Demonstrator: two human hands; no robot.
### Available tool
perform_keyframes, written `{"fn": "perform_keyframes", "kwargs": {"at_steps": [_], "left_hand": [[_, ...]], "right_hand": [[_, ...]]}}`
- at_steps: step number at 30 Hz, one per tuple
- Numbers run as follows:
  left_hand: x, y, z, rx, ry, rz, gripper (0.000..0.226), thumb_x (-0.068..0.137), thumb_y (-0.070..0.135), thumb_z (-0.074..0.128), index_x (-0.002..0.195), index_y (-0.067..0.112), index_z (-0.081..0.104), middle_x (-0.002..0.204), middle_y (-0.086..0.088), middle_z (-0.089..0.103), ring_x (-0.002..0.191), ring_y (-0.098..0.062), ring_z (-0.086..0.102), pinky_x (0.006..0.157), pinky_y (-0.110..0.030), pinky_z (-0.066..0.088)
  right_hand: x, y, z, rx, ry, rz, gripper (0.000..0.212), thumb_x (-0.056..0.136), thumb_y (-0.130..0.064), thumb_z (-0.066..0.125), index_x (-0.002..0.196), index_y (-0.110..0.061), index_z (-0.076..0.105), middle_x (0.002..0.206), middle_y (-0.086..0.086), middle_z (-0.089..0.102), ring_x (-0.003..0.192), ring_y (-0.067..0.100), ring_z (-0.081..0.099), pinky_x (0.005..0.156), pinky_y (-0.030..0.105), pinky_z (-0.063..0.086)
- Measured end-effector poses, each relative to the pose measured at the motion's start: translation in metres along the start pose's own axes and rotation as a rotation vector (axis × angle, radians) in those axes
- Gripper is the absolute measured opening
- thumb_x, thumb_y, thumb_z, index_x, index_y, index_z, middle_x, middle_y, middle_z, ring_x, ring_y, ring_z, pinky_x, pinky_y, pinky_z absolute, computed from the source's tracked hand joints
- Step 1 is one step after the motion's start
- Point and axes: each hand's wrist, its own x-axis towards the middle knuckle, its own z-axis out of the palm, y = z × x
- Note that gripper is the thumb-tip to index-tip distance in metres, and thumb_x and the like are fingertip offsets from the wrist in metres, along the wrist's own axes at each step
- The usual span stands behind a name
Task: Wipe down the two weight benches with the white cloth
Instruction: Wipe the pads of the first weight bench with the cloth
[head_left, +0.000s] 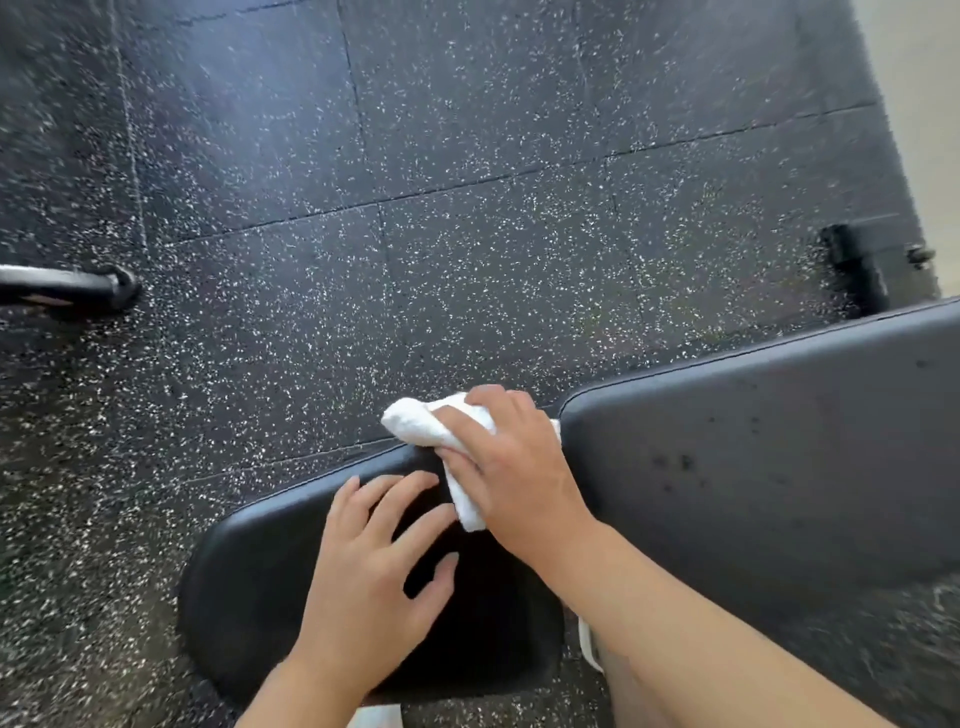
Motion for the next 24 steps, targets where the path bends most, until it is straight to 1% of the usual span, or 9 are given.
{"fn": "perform_keyframes", "kwargs": {"at_steps": [2, 6, 8, 10, 12, 15, 18, 20, 24], "left_hand": [[0.002, -0.011, -0.002, -0.005, -0.030, 0.069, 0.044, 0.084, 0.035, 0.079, 0.127, 0.030, 0.072, 0.146, 0.003, 0.059, 0.131, -0.028, 0.054, 0.113, -0.060, 0.040], [-0.003, -0.036, -0.016, 0.024, -0.171, 0.247, 0.053, 0.092, 0.039, 0.071, 0.144, 0.035, 0.060, 0.162, 0.005, 0.046, 0.146, -0.026, 0.045, 0.118, -0.058, 0.037], [-0.001, -0.048, -0.024, 0.051, -0.236, 0.333, 0.053, 0.095, 0.038, 0.068, 0.147, 0.033, 0.059, 0.166, 0.005, 0.041, 0.150, -0.026, 0.041, 0.120, -0.057, 0.037], [0.003, -0.057, -0.033, 0.068, -0.265, 0.404, 0.049, 0.097, 0.035, 0.067, 0.145, 0.030, 0.061, 0.166, 0.004, 0.041, 0.150, -0.027, 0.042, 0.120, -0.054, 0.038], [0.009, -0.058, -0.037, 0.075, -0.265, 0.453, 0.045, 0.098, 0.032, 0.066, 0.143, 0.027, 0.064, 0.162, 0.002, 0.046, 0.146, -0.029, 0.045, 0.117, -0.055, 0.039], [0.020, -0.046, -0.031, 0.108, -0.251, 0.513, 0.041, 0.097, 0.027, 0.066, 0.137, 0.022, 0.066, 0.156, -0.001, 0.052, 0.142, -0.033, 0.049, 0.114, -0.059, 0.040], [0.023, -0.036, -0.017, 0.143, -0.194, 0.546, 0.038, 0.094, 0.025, 0.066, 0.132, 0.021, 0.067, 0.151, -0.004, 0.057, 0.137, -0.035, 0.052, 0.115, -0.061, 0.038], [0.020, -0.038, -0.008, 0.154, -0.156, 0.555, 0.038, 0.095, 0.026, 0.061, 0.131, 0.020, 0.067, 0.150, -0.005, 0.058, 0.136, -0.036, 0.053, 0.115, -0.062, 0.037], [0.017, -0.048, 0.001, 0.187, -0.126, 0.565, 0.040, 0.097, 0.029, 0.054, 0.134, 0.018, 0.060, 0.154, -0.005, 0.052, 0.137, -0.036, 0.049, 0.118, -0.061, 0.033]], "right_hand": [[-0.004, -0.005, 0.005, 0.042, 0.064, 0.041, 0.033, 0.102, -0.037, 0.056, 0.130, -0.025, 0.067, 0.127, 0.006, 0.059, 0.106, 0.029, 0.054, 0.090, 0.043, 0.049], [-0.026, -0.017, 0.014, 0.087, 0.227, 0.151, 0.033, 0.100, -0.027, 0.063, 0.133, -0.024, 0.067, 0.135, 0.007, 0.057, 0.118, 0.028, 0.050, 0.102, 0.044, 0.046], [-0.045, -0.026, 0.022, 0.088, 0.303, 0.226, 0.038, 0.100, -0.024, 0.065, 0.138, -0.022, 0.065, 0.140, 0.008, 0.055, 0.122, 0.029, 0.049, 0.107, 0.043, 0.043], [-0.071, -0.037, 0.029, 0.115, 0.359, 0.305, 0.041, 0.101, -0.022, 0.063, 0.142, -0.021, 0.062, 0.143, 0.008, 0.052, 0.123, 0.029, 0.048, 0.110, 0.041, 0.040], [-0.101, -0.049, 0.035, 0.127, 0.385, 0.364, 0.043, 0.101, -0.023, 0.062, 0.144, -0.021, 0.061, 0.144, 0.007, 0.052, 0.122, 0.028, 0.050, 0.109, 0.041, 0.041], [-0.143, -0.062, 0.043, 0.128, 0.385, 0.445, 0.045, 0.100, -0.024, 0.063, 0.145, -0.023, 0.059, 0.144, 0.006, 0.053, 0.120, 0.028, 0.050, 0.107, 0.040, 0.042], [-0.171, -0.063, 0.049, 0.122, 0.387, 0.467, 0.044, 0.100, -0.025, 0.063, 0.144, -0.023, 0.060, 0.139, 0.007, 0.054, 0.117, 0.028, 0.051, 0.105, 0.038, 0.041], [-0.178, -0.060, 0.050, 0.141, 0.387, 0.444, 0.044, 0.099, -0.024, 0.063, 0.143, -0.022, 0.061, 0.138, 0.007, 0.054, 0.117, 0.029, 0.052, 0.106, 0.036, 0.041], [-0.154, -0.052, 0.049, 0.203, 0.469, 0.456, 0.039, 0.096, -0.016, 0.069, 0.135, -0.015, 0.067, 0.134, 0.012, 0.059, 0.116, 0.034, 0.056, 0.102, 0.045, 0.047]]}}
